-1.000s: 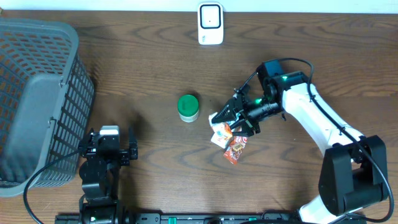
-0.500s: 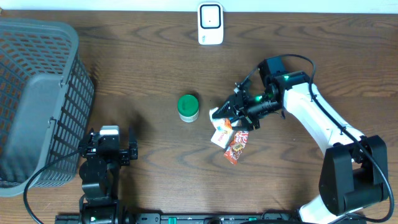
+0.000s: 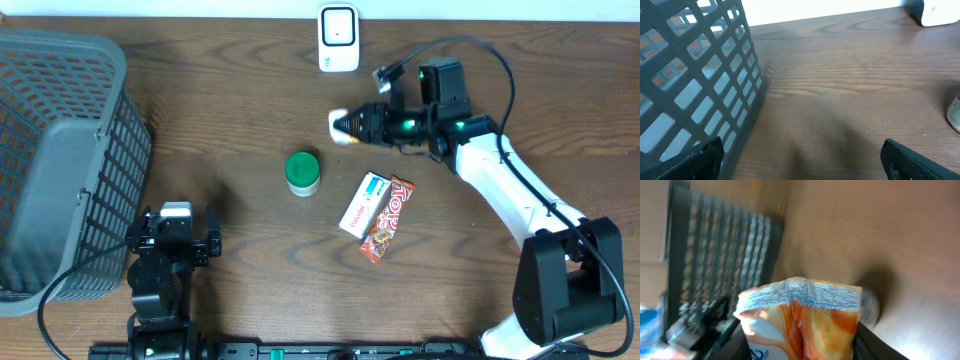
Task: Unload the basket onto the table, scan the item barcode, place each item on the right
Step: 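Hold the tissue pack in front of the white scanner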
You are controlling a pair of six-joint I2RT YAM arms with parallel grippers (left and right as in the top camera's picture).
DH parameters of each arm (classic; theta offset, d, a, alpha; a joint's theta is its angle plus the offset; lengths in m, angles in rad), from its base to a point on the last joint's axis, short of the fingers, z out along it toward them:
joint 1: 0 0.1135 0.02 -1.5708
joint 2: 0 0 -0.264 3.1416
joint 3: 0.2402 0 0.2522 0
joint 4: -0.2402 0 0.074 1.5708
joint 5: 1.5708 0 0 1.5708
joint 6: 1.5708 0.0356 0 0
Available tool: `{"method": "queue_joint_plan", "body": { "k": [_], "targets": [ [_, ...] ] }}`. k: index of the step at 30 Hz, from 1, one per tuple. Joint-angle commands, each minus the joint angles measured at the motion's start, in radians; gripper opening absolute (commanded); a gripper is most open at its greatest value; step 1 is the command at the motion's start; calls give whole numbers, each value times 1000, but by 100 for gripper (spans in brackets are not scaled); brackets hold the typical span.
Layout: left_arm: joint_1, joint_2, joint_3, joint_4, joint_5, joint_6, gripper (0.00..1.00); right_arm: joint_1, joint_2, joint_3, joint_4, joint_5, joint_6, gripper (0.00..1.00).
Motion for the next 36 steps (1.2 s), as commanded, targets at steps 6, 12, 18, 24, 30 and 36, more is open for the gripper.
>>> {"method": "queue_joint_plan", "body": {
  "k": [6, 12, 18, 24, 30, 36],
  "targets": [
    [-2, -2, -3, 0, -12, 2, 100, 16, -4, 2, 223, 499, -109, 44],
    [-2, -2, -3, 0, -12, 2, 100, 39, 86, 2, 489, 567, -144, 46],
    [-2, -2, -3, -23, -12, 2, 100, 44, 265, 55, 689, 660, -155, 45],
    [-2, -2, -3, -121, -12, 2, 100, 45, 457, 287, 714, 691, -216, 45],
    [-2, -2, -3, -259, -12, 2, 100, 64, 660, 573, 708, 775, -252, 42],
    [-2, -1, -3, -324, -12, 2, 100, 97, 815, 760, 683, 856, -269, 41]
  ]
}}
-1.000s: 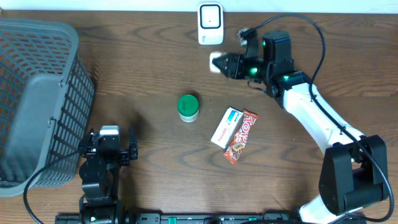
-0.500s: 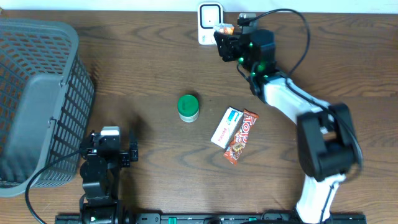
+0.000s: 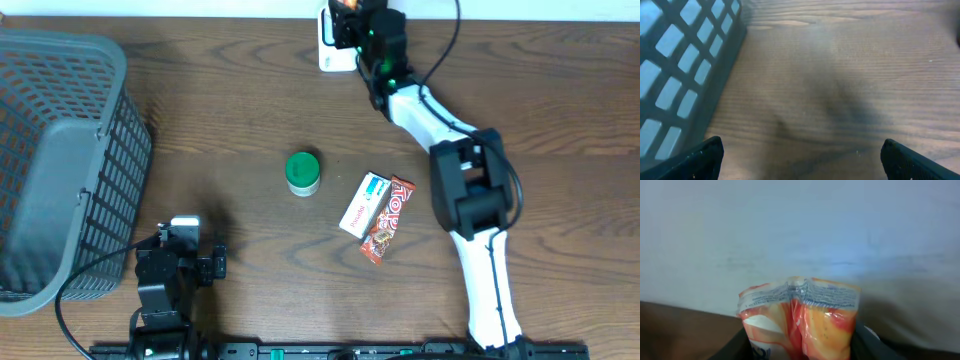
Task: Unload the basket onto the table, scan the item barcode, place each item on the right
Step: 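Hold the tissue pack in front of the white scanner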
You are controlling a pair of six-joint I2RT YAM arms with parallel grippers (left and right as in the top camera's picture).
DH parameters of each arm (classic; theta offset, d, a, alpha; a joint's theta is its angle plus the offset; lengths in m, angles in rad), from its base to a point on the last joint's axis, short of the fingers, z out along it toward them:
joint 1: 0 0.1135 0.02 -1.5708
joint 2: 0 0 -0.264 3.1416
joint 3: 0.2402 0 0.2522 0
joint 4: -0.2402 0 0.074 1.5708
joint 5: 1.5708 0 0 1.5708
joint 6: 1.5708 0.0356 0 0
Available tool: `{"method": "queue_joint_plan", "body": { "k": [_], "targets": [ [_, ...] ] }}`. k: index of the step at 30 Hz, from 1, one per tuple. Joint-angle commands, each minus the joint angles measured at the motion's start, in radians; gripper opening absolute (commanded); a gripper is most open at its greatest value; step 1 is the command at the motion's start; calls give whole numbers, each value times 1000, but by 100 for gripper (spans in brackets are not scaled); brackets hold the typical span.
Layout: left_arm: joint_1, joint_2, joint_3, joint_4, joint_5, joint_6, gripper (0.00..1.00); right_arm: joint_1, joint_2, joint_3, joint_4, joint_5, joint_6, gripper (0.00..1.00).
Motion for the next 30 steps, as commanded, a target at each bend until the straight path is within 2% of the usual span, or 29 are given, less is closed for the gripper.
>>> {"method": "queue_joint_plan", "body": {
  "k": [1, 5, 10, 18, 21, 26, 28, 30],
  "targets": [
    [-2, -2, -11, -34, -13, 2, 100, 27, 82, 71, -27, 70, -44, 41],
    [-2, -2, -11, -34, -13, 2, 100, 45, 105, 82, -76, 183, -145, 45],
    [-2, -2, -11, -34, -13, 2, 100, 55, 103, 88, -110, 226, -264, 47],
    [-2, -2, -11, -34, -13, 2, 100, 46, -1, 103, -311, 283, -307, 49],
    [-2, -2, -11, -34, -13, 2, 100, 35, -91, 103, -437, 297, -339, 49],
    [-2, -2, -11, -34, -13, 2, 100, 1, -283, 103, -766, 401, -344, 49],
    [-2, -2, -11, -34, -13, 2, 100, -23, -351, 103, -933, 428, -343, 45],
    [-2, -2, -11, -34, -13, 2, 100, -55, -402, 103, -1094, 459, -327, 47]
  ]
}}
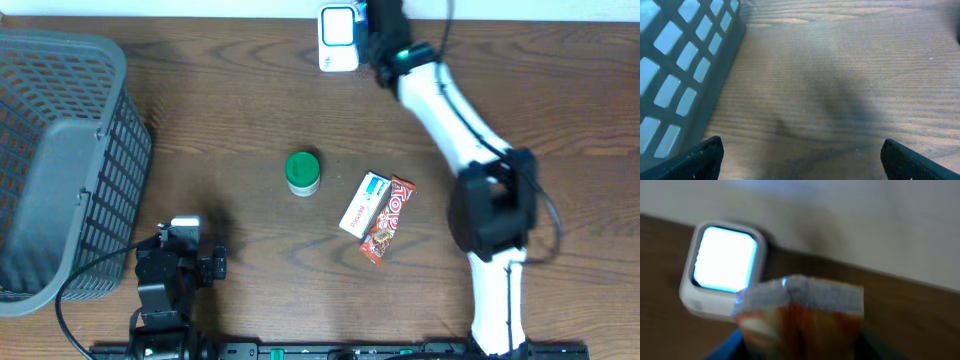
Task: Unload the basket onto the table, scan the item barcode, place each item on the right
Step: 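Hold the tissue pack in front of the white scanner, then move the tissue pack right and drop it at the table's right edge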
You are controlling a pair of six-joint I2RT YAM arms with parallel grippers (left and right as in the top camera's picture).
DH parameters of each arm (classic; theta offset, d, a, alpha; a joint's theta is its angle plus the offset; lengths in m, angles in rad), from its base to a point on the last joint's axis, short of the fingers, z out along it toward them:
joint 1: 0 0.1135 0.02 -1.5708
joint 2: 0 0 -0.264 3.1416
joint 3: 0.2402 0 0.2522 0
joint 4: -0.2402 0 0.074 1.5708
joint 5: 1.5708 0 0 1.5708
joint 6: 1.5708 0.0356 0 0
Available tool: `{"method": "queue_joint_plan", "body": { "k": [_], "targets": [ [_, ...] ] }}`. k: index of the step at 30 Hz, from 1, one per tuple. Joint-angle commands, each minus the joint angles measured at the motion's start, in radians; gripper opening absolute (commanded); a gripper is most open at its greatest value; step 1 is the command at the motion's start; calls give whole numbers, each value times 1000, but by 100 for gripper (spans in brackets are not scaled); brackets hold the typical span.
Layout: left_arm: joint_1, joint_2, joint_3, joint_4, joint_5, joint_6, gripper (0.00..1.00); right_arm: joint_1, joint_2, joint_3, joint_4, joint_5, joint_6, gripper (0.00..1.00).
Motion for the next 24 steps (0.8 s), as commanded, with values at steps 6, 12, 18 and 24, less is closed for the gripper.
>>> {"method": "queue_joint_plan", "body": {
  "k": [6, 12, 18, 24],
  "targets": [
    [-2, -2, -13, -28, -13, 2, 100, -217, -157, 10, -587, 244, 101, 54],
    [-2, -2, -13, -28, -13, 2, 100, -494, -154, -80, -722, 272, 209, 56],
    [-2, -2, -13, -28, -13, 2, 100, -740, -154, -218, -681, 210, 225, 63],
    [-2, -2, -13, -28, -13, 2, 100, -936, -153, -373, -591, 68, 225, 74]
  ]
}}
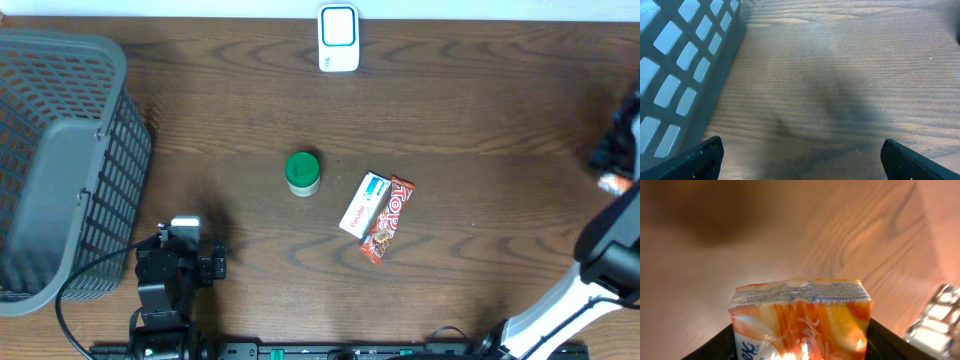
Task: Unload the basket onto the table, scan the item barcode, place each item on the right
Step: 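Move the tissue pack right and drop it at the table's right edge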
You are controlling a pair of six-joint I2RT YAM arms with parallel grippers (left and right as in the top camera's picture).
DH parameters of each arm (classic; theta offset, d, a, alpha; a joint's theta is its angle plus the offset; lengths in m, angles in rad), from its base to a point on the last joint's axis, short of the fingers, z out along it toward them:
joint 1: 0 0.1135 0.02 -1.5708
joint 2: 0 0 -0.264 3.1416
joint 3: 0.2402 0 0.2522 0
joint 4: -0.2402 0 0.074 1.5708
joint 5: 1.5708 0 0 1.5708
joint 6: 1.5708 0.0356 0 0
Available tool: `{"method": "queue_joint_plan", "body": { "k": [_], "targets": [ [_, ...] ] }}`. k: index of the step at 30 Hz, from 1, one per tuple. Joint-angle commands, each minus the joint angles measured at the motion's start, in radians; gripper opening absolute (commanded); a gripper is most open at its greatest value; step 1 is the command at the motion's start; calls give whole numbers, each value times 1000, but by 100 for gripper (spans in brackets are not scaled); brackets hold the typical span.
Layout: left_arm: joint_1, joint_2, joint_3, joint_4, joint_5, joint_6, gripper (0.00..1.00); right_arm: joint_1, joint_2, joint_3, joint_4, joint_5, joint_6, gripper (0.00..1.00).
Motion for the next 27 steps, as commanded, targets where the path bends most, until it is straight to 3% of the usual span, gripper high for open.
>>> {"method": "queue_joint_plan", "body": {
  "k": [1, 3, 8, 12, 14, 19, 25, 27],
  "targets": [
    [-2, -3, -13, -27, -12, 2, 100, -78, -2, -65, 34, -129, 14, 82],
    [-2, -3, -13, -27, -12, 2, 100, -126, -2, -76, 45, -186, 10, 98],
    [-2, -3, -13, -27, -12, 2, 100, -186, -37, -39, 20, -230, 10, 99],
    [-2, -3, -13, -27, -12, 2, 100, -181, -143, 34, -1, -397, 10, 99],
    [-2, -3, -13, -27, -12, 2, 100, -148, -246, 74, -9, -583, 10, 99],
    [-2, -3, -13, -27, -12, 2, 100, 14, -418, 76, -28, -704, 9, 99],
    [-2, -3, -13, -27, -12, 2, 100, 304, -475, 75, -139, -773, 0, 99],
    [-2, -3, -13, -27, -12, 2, 100, 385, -465, 64, -206, -776, 16, 93]
  ]
}}
